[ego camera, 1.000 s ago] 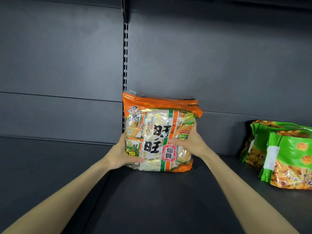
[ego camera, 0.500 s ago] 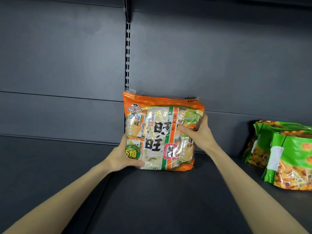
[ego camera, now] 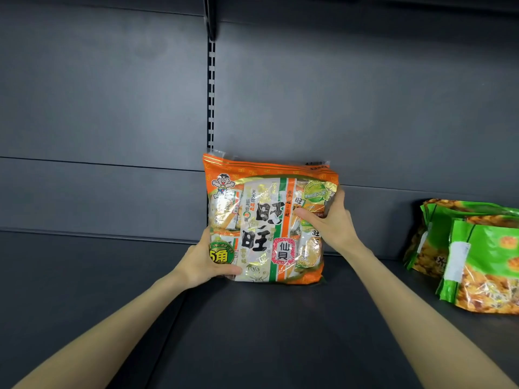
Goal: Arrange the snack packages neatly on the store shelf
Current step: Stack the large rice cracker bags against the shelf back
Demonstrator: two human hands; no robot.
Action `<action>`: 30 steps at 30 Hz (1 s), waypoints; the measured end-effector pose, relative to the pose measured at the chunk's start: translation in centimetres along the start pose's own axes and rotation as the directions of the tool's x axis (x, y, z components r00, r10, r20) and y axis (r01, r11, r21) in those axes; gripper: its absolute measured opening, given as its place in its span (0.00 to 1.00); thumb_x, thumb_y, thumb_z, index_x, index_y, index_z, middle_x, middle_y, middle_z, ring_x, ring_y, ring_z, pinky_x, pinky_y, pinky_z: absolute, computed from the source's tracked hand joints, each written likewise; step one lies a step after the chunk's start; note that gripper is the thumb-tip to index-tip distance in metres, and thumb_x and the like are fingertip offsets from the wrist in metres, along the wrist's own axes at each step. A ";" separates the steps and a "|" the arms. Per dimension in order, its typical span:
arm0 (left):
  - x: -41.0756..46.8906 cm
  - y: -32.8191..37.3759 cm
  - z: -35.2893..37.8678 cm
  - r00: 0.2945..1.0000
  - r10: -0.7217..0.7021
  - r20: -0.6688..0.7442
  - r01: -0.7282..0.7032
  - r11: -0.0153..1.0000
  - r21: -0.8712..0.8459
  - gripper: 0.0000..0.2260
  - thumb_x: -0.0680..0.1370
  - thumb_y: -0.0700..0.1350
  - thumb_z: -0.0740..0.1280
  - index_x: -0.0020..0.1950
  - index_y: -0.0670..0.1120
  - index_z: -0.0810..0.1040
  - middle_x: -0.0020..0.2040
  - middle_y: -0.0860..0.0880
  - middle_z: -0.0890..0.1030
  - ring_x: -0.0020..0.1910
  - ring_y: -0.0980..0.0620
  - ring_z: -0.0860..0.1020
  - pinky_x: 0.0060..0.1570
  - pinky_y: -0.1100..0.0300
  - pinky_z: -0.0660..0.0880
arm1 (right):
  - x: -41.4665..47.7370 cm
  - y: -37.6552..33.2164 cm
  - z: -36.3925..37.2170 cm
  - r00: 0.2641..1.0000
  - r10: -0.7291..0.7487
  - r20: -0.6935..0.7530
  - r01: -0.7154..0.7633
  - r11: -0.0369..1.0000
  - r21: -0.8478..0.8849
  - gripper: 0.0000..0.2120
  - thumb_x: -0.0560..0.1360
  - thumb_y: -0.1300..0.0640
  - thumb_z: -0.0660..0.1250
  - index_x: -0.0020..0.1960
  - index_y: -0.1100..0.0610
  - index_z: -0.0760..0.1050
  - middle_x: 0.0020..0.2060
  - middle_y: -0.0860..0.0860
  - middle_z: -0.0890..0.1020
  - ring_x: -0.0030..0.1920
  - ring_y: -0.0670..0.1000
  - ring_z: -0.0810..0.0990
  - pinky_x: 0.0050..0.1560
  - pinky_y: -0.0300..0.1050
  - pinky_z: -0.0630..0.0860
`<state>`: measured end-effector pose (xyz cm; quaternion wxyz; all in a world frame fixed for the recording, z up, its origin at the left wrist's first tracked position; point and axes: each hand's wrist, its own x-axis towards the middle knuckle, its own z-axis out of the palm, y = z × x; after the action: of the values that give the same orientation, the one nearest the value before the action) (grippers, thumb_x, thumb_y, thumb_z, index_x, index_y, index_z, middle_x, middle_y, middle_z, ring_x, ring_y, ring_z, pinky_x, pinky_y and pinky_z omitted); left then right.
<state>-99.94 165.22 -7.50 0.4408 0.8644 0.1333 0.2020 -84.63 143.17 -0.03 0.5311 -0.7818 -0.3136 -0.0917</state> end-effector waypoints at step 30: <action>-0.4 1.9 -0.8 0.998 -0.033 -0.047 0.045 0.955 0.292 0.24 0.69 0.63 0.70 0.58 0.50 0.76 0.51 0.54 0.82 0.47 0.55 0.80 0.50 0.57 0.78 | 0.1 -0.8 -2.4 0.995 0.101 -0.023 -0.103 0.977 -0.186 0.39 0.63 0.39 0.74 0.64 0.54 0.60 0.59 0.52 0.78 0.57 0.55 0.79 0.57 0.61 0.76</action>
<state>-100.54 164.55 -5.55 0.3087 0.9130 0.1880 0.1891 -84.55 141.26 1.70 0.4616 -0.8426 -0.2593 -0.0987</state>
